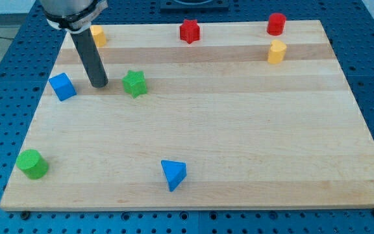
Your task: Push the blue triangle towards right side of the board
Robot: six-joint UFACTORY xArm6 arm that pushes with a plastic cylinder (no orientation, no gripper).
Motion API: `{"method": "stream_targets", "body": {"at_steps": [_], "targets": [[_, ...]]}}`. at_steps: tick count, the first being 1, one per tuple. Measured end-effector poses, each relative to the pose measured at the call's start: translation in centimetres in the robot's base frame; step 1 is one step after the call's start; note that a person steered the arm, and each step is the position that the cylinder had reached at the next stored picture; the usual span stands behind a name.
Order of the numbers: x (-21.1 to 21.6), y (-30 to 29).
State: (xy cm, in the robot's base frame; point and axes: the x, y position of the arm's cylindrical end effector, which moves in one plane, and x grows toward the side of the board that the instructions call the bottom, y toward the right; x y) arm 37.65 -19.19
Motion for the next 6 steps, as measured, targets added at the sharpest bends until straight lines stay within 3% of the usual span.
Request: {"method": "stream_targets", "body": {"at_steps": [2, 3, 4, 5, 6], "targets": [[-0.3, 0.1], [2.6, 4.8], [10.8, 10.7], [18.5, 10.1], [20.8, 10.7]]}}
